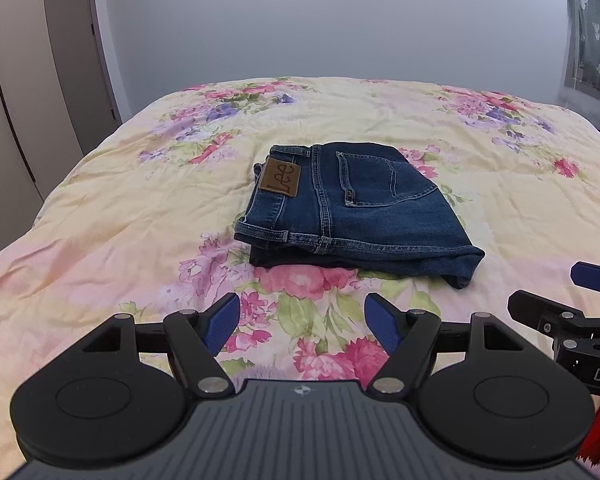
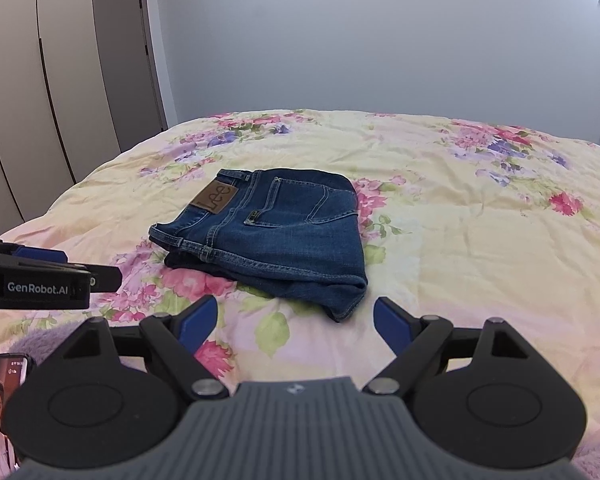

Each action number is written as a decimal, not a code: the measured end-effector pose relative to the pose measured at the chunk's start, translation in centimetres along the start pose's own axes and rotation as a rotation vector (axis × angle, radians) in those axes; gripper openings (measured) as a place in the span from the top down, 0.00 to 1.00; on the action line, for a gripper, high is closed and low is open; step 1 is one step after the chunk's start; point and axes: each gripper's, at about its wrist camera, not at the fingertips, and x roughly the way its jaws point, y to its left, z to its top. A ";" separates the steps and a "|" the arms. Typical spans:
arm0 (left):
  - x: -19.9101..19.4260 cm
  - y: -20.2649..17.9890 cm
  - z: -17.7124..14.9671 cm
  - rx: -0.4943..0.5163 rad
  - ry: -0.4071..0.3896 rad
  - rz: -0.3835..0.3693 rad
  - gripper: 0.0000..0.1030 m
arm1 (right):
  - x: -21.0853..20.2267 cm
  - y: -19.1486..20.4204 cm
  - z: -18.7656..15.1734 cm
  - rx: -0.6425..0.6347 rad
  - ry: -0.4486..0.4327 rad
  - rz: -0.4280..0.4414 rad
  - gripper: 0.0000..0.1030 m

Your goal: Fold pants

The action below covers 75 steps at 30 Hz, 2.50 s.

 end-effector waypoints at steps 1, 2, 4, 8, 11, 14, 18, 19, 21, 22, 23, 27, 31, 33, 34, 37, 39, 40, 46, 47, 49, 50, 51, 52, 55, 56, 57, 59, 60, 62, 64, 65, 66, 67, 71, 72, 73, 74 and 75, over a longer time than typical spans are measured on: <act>0.0 0.0 0.0 0.001 0.000 0.001 0.19 | 0.0 0.0 0.0 0.000 0.001 0.000 0.21; 0.0 0.0 0.0 0.001 0.000 0.001 0.19 | -0.1 0.1 0.0 -0.001 0.001 0.000 0.21; 0.0 0.0 0.0 0.001 0.000 -0.001 0.19 | -0.2 0.1 0.0 -0.002 -0.001 0.001 0.21; -0.1 0.0 0.0 0.002 0.000 0.001 0.19 | -0.4 0.0 0.0 0.000 -0.010 0.001 0.21; -0.1 0.0 0.0 0.003 -0.002 0.000 0.19 | -0.5 0.1 0.1 -0.002 -0.016 0.002 0.21; -0.4 0.0 0.0 0.006 -0.007 0.004 0.19 | -0.7 0.2 0.0 -0.004 -0.021 0.002 0.21; -0.3 0.0 0.0 0.005 -0.006 0.005 0.19 | -0.9 0.2 0.1 -0.008 -0.024 0.004 0.21; -0.4 0.1 0.1 0.005 -0.004 0.006 0.19 | -0.9 0.3 0.1 -0.009 -0.024 0.004 0.21; -0.5 0.1 0.1 0.005 -0.005 0.007 0.19 | -0.9 0.3 0.1 -0.008 -0.024 0.003 0.21; -0.5 0.1 0.1 0.005 -0.004 0.007 0.19 | -0.9 0.3 0.1 -0.008 -0.025 0.003 0.21; -0.5 0.2 0.2 0.004 -0.002 0.007 0.19 | -0.9 0.3 0.1 -0.008 -0.025 0.003 0.21; -0.6 0.5 0.3 0.001 0.001 0.011 0.19 | -1.0 0.5 0.2 -0.016 -0.029 0.005 0.21; -0.6 0.6 0.3 0.001 0.002 0.013 0.19 | -1.1 0.7 0.2 -0.030 -0.036 0.002 0.21; -0.5 0.6 0.2 0.000 0.002 0.015 0.19 | -1.2 0.8 0.2 -0.032 -0.037 0.004 0.21; -0.5 0.6 0.1 -0.001 0.002 0.015 0.19 | -1.2 0.8 0.2 -0.033 -0.039 0.004 0.21; -0.6 0.5 0.1 0.003 0.003 0.018 0.19 | -1.3 0.8 0.2 -0.037 -0.043 0.004 0.21; -0.6 0.5 0.1 0.009 0.004 0.023 0.19 | -1.3 0.9 0.2 -0.040 -0.043 0.003 0.21; -0.6 0.5 0.1 0.013 0.004 0.028 0.19 | -1.3 0.9 0.3 -0.040 -0.043 0.004 0.21; -0.7 0.2 0.1 0.023 -0.001 0.035 0.19 | -1.3 0.9 0.3 -0.042 -0.044 0.004 0.21; -0.7 0.2 0.2 0.025 -0.001 0.035 0.19 | -1.3 0.9 0.3 -0.041 -0.045 0.005 0.21; -0.7 0.1 0.1 0.023 -0.001 0.035 0.19 | -1.3 0.9 0.3 -0.044 -0.046 0.006 0.21; -0.7 0.1 0.1 0.023 0.000 0.035 0.19 | -1.3 0.9 0.2 -0.043 -0.046 0.005 0.21; -0.7 0.1 0.1 0.023 0.000 0.035 0.19 | -1.3 0.9 0.3 -0.044 -0.046 0.005 0.21; -0.7 0.1 0.1 0.023 0.000 0.034 0.19 | -1.3 0.9 0.2 -0.043 -0.046 0.006 0.21; -0.7 0.0 0.0 0.024 0.002 0.035 0.19 | -1.4 0.9 0.2 -0.043 -0.046 0.005 0.21; -0.7 0.0 -0.1 0.025 0.003 0.036 0.19 | -1.4 0.9 0.2 -0.043 -0.046 0.005 0.21; -0.7 0.0 -0.1 0.025 0.003 0.036 0.19 | -1.4 0.9 0.2 -0.043 -0.046 0.005 0.21; -0.8 0.0 -0.1 0.024 0.002 0.036 0.19 | -1.4 0.9 0.2 -0.042 -0.047 0.005 0.21; -0.8 0.0 -0.1 0.023 0.001 0.036 0.19 | -1.4 0.9 0.2 -0.042 -0.048 0.005 0.21; -0.7 0.0 -0.1 0.021 0.001 0.037 0.19 | -1.5 0.8 0.2 -0.041 -0.050 0.005 0.21; -0.8 0.0 -0.2 0.022 0.001 0.036 0.19 | -1.5 0.8 0.2 -0.041 -0.050 0.005 0.21; -0.8 0.0 -0.2 0.022 0.001 0.036 0.19 | -1.5 0.8 0.2 -0.042 -0.050 0.005 0.21; -0.8 0.0 -0.2 0.022 0.001 0.036 0.19 | -1.5 0.8 0.2 -0.042 -0.050 0.006 0.21; -0.8 0.0 -0.1 0.022 0.001 0.036 0.19 | -1.5 0.8 0.2 -0.042 -0.050 0.005 0.21; -0.8 0.0 -0.1 0.022 0.001 0.036 0.19 | -1.6 0.8 0.2 -0.041 -0.051 0.005 0.21; -0.8 0.0 -0.1 0.023 0.001 0.036 0.19 | -1.6 0.8 0.2 -0.042 -0.051 0.005 0.21; -0.8 0.0 -0.1 0.023 0.001 0.036 0.19 | -1.6 0.8 0.2 -0.042 -0.051 0.005 0.21; -0.8 -0.1 -0.1 0.023 0.001 0.036 0.19 | -1.6 0.8 0.2 -0.042 -0.051 0.005 0.21; -0.9 -0.1 -0.1 0.023 0.001 0.037 0.19 | -1.6 0.8 0.2 -0.042 -0.051 0.005 0.21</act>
